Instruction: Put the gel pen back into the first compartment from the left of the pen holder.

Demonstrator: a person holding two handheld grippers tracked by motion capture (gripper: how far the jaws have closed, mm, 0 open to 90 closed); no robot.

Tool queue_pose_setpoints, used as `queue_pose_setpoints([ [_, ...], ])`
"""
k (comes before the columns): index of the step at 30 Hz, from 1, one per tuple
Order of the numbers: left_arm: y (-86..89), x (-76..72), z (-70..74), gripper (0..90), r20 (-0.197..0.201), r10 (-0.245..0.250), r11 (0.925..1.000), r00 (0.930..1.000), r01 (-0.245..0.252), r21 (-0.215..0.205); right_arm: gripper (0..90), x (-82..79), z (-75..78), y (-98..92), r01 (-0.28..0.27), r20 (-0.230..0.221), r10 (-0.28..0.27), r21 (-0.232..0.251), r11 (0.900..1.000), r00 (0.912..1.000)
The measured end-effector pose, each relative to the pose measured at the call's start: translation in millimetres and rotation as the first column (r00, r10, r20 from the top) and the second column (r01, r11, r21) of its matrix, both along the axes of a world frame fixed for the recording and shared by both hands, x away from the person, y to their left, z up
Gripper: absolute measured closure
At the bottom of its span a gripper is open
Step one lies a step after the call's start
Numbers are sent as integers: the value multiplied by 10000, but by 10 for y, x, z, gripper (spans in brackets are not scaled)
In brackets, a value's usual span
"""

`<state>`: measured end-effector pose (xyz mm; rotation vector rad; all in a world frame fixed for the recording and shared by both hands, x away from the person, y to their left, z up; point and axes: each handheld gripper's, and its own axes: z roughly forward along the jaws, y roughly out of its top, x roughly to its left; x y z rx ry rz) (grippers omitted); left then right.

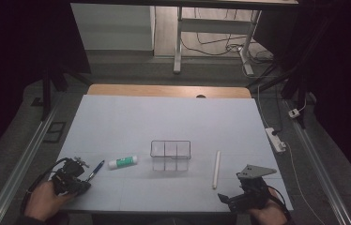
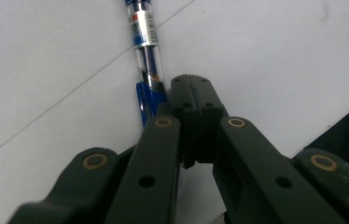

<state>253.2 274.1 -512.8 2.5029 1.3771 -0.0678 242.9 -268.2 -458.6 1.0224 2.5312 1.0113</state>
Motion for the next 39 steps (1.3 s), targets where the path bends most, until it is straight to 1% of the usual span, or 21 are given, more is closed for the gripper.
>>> queue_pose_setpoints([
  [1, 2, -1, 10, 888, 64, -20, 10000, 10000, 20, -15, 0, -1, 1, 2, 6, -1, -6, -23, 10000, 10000],
  [2, 0, -4, 28, 884, 241, 60, 9999, 9997, -57, -146, 0, -2, 1, 2, -1, 2, 1, -27, 10000, 10000],
  [4, 12, 2, 75, 830, 602, 231, 9991, 9979, -209, -376, 0, -2, 1, 2, 7, 6, -7, -20, 10000, 10000],
  [5, 19, 8, 93, 789, 845, 370, 9985, 9957, -333, -444, 0, 0, 1, 1, 4, 6, -4, 4, 10000, 10000],
  [7, 32, 27, 120, 690, 1171, 549, 9974, 9916, -491, -518, 0, 0, 2, -2, 15, 8, -15, 5, 10000, 10000],
  [9, 39, 51, 133, 582, 1552, 715, 9960, 9853, -623, -636, 0, 0, 1, -1, 1, 8, -1, 4, 10000, 10000],
  [13, 50, 126, 147, 379, 2044, 1013, 9915, 9736, -820, -1010, 0, 1, 0, 1, 0, -9, 0, 14, 10000, 10000],
  [15, 47, 177, 142, 290, 2115, 1166, 9883, 9704, -923, -1214, 0, 1, 1, 1, -13, -8, 13, -23, 10000, 10000],
  [16, 38, 213, 130, 234, 2108, 1274, 9870, 9692, -1029, -1236, 0, 1, 0, 2, -9, -12, 9, -29, 10000, 10000],
  [17, 30, 231, 119, 208, 2111, 1273, 9870, 9692, -1028, -1233, 0, 1, 0, 3, -9, -20, 8, -34, 10000, 10000],
  [20, -1, 307, 65, 184, 2008, 1138, 9898, 9730, -937, -1072, 0, 1, 0, 3, -15, -29, 15, -33, 10000, 10000],
  [24, -6, 404, -15, 60, 1766, 1245, 9894, 9764, -1087, -967, 0, 4, -2, 4, -20, -63, 20, -41, 10000, 10000],
  [27, -3, 452, -63, 19, 1607, 1375, 9884, 9774, -1249, -863, 0, 5, -4, 7, -40, -62, 39, -46, 10000, 10000],
  [30, -19, 479, -100, 34, 1481, 1255, 9911, 9810, -1175, -618, 0, 6, -5, 9, -46, -84, 45, -75, 10000, 10000],
  [32, -33, 484, -118, 91, 1373, 1130, 9933, 9841, -1087, -384, 0, 5, -5, 9, -50, -76, 50, -63, 10000, 10000],
  [33, -44, 477, -119, 139, 1471, 1051, 9944, 9835, -1026, -245, 0, 6, -4, 9, -48, -81, 47, -77, 10000, 10000],
  [34, -52, 470, -111, 163, 1567, 985, 9951, 9827, -985, -81, 0, 6, -4, 9, -49, -80, 48, -75, 10000, 10000],
  [35, -54, 461, -96, 218, 1643, 916, 9957, 9821, -924, -25, 0, 6, -4, 9, -53, -83, 53, -75, 10000, 10000],
  [37, -46, 452, -72, 362, 1610, 796, 9966, 9837, -754, -325, 0, 7, -5, 10, -62, -96, 61, -82, 9999, 9999],
  [38, -51, 447, -65, 429, 1596, 773, 9967, 9841, -724, -361, 0, 8, -6, 10, -63, -101, 62, -82, 9999, 9999],
  [39, -61, 438, -63, 482, 1662, 676, 9976, 9838, -641, -264, 0, 9, -6, 10, -62, -112, 61, -85, 9999, 9999],
])
